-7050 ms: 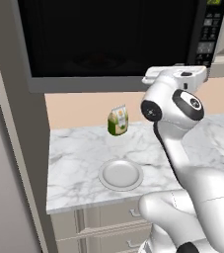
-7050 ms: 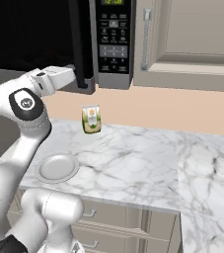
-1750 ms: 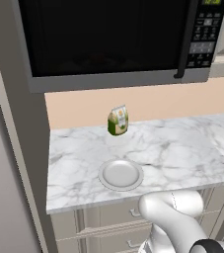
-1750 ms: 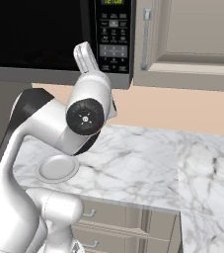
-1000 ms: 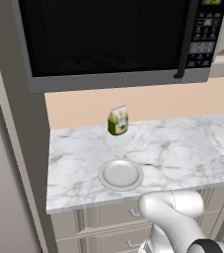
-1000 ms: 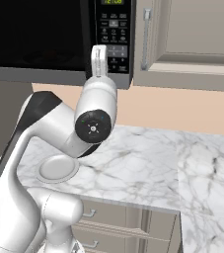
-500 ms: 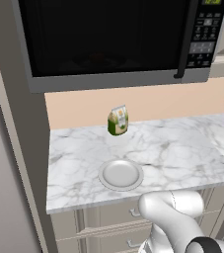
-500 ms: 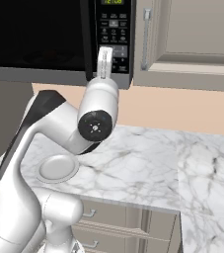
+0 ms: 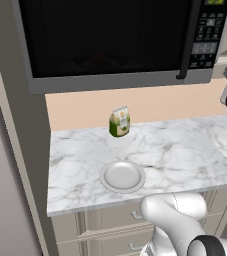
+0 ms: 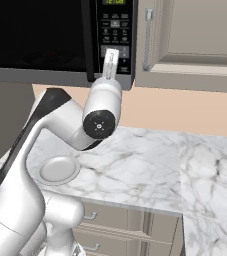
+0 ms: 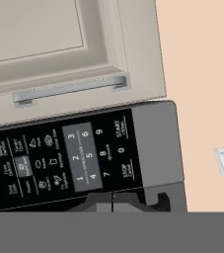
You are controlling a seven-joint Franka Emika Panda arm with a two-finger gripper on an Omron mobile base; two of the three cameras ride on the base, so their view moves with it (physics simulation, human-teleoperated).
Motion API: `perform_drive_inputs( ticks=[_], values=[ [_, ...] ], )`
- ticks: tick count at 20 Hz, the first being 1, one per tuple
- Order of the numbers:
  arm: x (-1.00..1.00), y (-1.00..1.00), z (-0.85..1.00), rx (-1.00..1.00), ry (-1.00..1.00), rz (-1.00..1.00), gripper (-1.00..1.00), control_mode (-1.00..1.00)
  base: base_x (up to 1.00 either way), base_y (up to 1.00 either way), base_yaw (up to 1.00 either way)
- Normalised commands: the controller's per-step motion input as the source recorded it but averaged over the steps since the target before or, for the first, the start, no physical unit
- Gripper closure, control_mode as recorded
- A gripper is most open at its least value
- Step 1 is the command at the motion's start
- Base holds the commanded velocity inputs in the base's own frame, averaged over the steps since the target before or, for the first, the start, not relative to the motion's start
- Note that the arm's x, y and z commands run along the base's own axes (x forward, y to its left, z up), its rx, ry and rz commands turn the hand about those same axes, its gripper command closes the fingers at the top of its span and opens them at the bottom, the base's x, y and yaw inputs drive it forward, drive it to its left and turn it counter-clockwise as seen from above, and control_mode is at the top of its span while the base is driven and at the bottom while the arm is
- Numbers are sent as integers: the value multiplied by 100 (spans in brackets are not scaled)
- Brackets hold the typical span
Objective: Pick the squash from the counter and place it in the microwave. Then turn on the microwave.
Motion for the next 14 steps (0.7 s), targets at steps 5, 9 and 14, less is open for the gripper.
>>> perform_drive_inputs(
  ticks=[5, 9, 14],
  values=[
    [24, -8, -1, 5, 0, 0, 100, -100, 0, 0, 0],
    [18, -9, -1, 4, 0, 0, 100, -100, 0, 0, 0],
    [19, -7, -2, 2, 0, 0, 100, -100, 0, 0, 0]
  ],
)
